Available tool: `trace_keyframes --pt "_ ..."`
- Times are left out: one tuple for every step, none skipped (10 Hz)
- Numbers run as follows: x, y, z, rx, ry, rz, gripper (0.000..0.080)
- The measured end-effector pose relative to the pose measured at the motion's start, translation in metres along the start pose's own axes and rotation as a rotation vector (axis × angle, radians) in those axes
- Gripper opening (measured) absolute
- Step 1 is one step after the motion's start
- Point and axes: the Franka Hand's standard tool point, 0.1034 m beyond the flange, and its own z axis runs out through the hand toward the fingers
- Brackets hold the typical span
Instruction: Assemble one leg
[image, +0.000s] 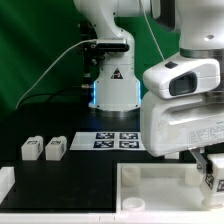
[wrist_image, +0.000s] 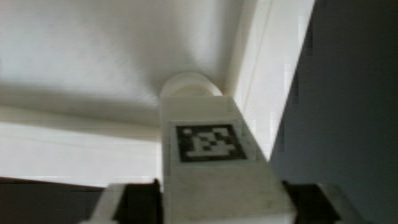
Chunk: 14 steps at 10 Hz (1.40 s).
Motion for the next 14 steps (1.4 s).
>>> trace_keyframes --pt "0.000 0.001 0.000 0.000 0.000 0.001 0.0301" --pt "0.000 0.001 0.000 0.000 0.000 0.002 0.0301" --pt "0.000 0.002 0.000 -0.001 0.005 0.044 0.0301" --pt "0.001 0.004 0.001 -0.008 0.052 0.049 0.0301" --pt "-0.005 0.005 0.001 -0.011 0.097 0.096 0.0301" --pt "-0.008 0.006 0.001 -0.001 0.121 0.282 0.0296" --pt "-0.007 0.008 0.002 0.003 0.140 0.411 0.0296" --pt "-0.006 0.008 0.002 0.007 0.159 0.493 0.0297" --pt "-0.005 0.011 0.002 0.032 0.176 0.673 0.0297" --pt "-0.007 0.013 0.001 0.048 0.176 0.803 0.0297" --pt "-0.007 0.012 0.001 0.048 0.174 0.807 0.0297" --pt "-0.008 0.013 0.001 0.060 0.169 0.920 0.0297" --pt "-0.009 0.012 0.002 0.067 0.165 1.014 0.0297" --pt "-0.011 0.011 0.003 0.073 0.167 1.108 0.0297"
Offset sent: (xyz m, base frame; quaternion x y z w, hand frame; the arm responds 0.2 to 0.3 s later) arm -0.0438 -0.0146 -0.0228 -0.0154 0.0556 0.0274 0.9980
